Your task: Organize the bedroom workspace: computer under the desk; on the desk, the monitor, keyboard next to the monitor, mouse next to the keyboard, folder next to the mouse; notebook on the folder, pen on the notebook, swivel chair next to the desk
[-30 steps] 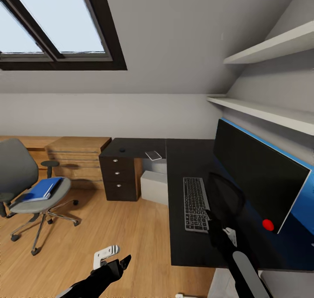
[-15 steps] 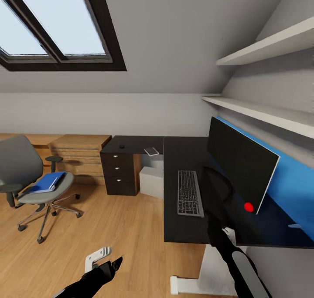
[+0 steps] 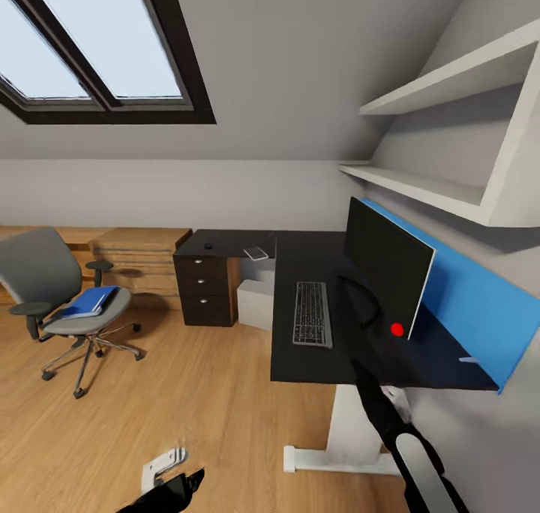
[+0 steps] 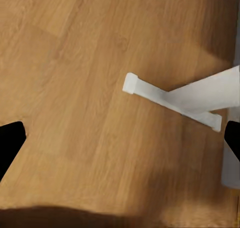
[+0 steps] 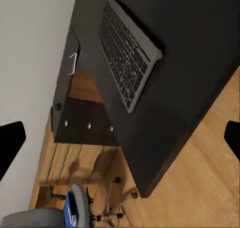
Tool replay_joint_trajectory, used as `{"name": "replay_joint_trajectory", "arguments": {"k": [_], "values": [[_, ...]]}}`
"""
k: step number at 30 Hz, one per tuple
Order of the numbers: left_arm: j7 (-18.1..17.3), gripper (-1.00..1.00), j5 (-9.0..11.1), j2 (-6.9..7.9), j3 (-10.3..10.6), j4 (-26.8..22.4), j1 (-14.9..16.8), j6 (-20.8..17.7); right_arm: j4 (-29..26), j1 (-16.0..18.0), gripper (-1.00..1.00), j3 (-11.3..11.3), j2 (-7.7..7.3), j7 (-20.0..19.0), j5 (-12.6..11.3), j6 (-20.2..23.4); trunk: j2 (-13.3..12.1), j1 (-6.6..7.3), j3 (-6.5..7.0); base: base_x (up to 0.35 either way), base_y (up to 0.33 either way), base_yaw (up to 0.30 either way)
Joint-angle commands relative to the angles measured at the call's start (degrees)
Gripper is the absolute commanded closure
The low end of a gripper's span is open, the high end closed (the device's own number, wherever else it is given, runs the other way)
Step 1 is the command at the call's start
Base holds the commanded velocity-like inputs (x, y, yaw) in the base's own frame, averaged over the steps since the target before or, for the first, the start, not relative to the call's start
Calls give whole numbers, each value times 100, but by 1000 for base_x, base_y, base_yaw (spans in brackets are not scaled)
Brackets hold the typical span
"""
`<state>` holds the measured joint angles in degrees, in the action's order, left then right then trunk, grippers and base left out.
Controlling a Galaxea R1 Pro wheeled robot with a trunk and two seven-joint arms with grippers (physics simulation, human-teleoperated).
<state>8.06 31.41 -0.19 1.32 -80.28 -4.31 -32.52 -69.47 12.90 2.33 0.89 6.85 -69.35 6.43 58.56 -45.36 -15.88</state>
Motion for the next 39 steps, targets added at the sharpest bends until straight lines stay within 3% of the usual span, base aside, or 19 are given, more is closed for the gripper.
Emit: {"name": "replay_joint_trajectory", "arguments": {"k": [1, 9, 11, 12, 14, 17, 21, 23, 26, 28, 30, 32, 35, 39], "values": [[47, -100, 16, 2, 2, 71, 1, -15, -39, -32, -100, 14, 9, 10, 114, 34, 5, 3, -6, -326, -123, 0], [32, -100, -543, 9, 8, 518, 1, 353, -502, -638, -100, 13, 29, -189, 1241, -2, 5, 3, -6, -324, -123, 0], [32, -100, -656, 10, 9, 682, 1, 560, -527, -822, -100, 13, 23, -208, 1675, -50, 5, 3, -6, -210, -70, 0], [34, -100, -703, 10, 9, 811, 1, 674, -511, -923, -100, 13, 19, -215, 2002, -97, 5, 3, -6, -119, -40, 0], [35, -100, -737, 10, 9, 936, 1, 764, -463, -1016, -100, 13, 13, -220, 2348, -153, 5, 3, -6, -86, -29, 0], [37, -100, -781, 5, 15, 1164, 1, 928, -196, -1220, -100, 13, 7, -241, 3178, -356, 5, 3, -6, -38, -13, 0], [37, -100, -796, 9, 17, 1373, 1, 1234, 452, -1311, -100, 12, 25, -317, 4053, -692, -115, 69, 48, -12, -4, 0], [40, -100, -797, 9, 17, 1465, 1, 1369, 720, -1322, -100, 6, 28, -333, 4359, -789, -195, 112, 84, -5, -2, 0], [44, -100, -801, 7, 18, 1793, 1, 1736, 1358, -1336, -100, -48, 34, -348, 5157, -951, -316, 178, 138, -2, -1, 0], [47, -100, -806, 4, 19, 1992, 1, 1976, 1723, -1340, -100, -65, 38, -340, 5539, -1023, -396, 222, 173, -1, 0, 0], [51, -100, -817, 3, 23, 2123, 1, 2236, 2111, -1338, -100, -63, 41, -329, 5756, -1108, -476, 266, 209, 0, 0, 0], [52, -100, -836, 1, 24, 2191, 1, 2420, 2391, -1334, -100, -53, 42, -325, 5824, -1207, -556, 310, 245, 0, 0, 0], [52, -100, -916, 1, 16, 2520, 1, 2790, 3087, -1313, -100, -38, 46, -317, 5846, -1664, -677, 376, 299, 0, 0, 0], [42, -100, -952, 1, 11, 2803, 1, 2953, 3457, -1304, -100, -54, 55, -321, 5859, -2253, -837, 464, 371, 0, 0, 0]]}}
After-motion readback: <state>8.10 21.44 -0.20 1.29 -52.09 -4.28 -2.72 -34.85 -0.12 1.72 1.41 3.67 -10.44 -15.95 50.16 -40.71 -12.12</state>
